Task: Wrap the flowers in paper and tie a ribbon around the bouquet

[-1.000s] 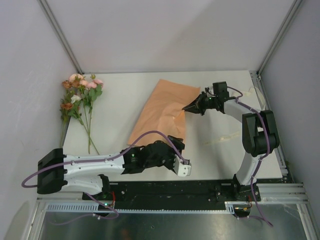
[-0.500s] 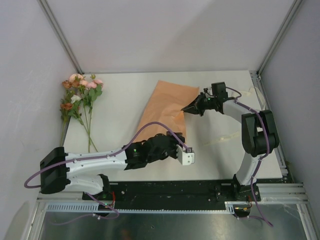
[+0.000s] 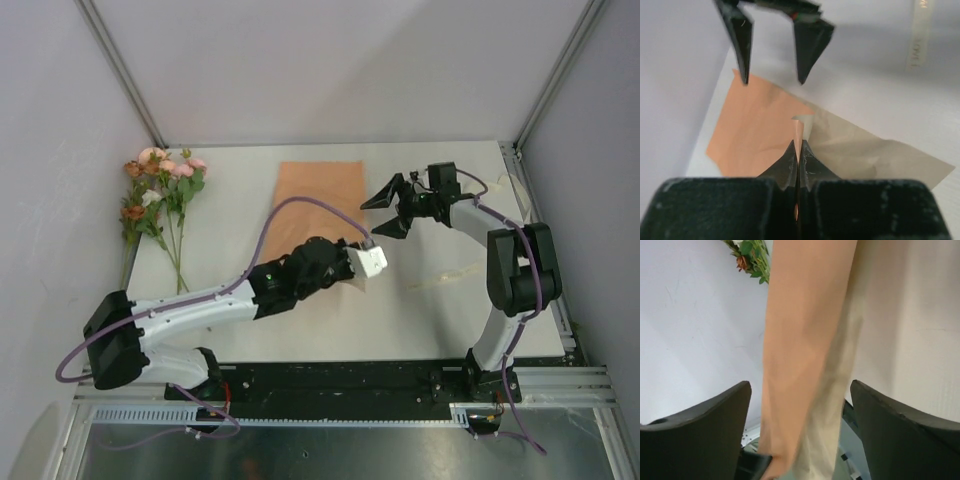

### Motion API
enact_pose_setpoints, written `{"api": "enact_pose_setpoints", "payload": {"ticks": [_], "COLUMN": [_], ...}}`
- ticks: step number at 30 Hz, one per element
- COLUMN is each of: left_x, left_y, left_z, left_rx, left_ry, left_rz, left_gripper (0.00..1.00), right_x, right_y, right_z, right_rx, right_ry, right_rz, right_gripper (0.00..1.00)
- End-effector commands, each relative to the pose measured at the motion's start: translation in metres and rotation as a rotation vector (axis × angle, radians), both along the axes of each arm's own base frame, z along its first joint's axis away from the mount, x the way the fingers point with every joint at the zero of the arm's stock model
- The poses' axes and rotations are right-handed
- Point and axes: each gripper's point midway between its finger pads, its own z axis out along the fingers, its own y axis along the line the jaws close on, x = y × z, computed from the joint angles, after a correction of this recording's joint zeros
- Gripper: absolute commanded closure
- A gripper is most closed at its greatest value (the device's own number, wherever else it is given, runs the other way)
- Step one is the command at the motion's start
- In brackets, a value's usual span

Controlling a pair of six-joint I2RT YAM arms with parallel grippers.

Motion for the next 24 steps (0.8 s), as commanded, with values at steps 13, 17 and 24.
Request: {"api": "enact_pose_setpoints", "payload": {"ticks": [13,17,24], "left_x": [0.068,0.067,0.071], "left_y": [0.045,0.044,0.051], "left_z": [0.081,0.092,0.102], "left_rx": [-0.707,-0.757,-0.837], "left_ry": [0.455,0.497,0.555], "left_rz": [0.348,0.32,0.325], "left_gripper": [1.0,1.0,1.0], "right_x": [-0.018,-0.026,-0.003], "right_y": [-0.041,-0.02,0.014], "right_z": [-0.033,-0.064,-0.106], "right_rx": [-0.101,-0.107,-0.143], "right_ry": [-0.118,-0.094,-0.142], "right_rz": [0.088,0.165,0.221], "right_gripper": [0.01,0.01,0.01]}}
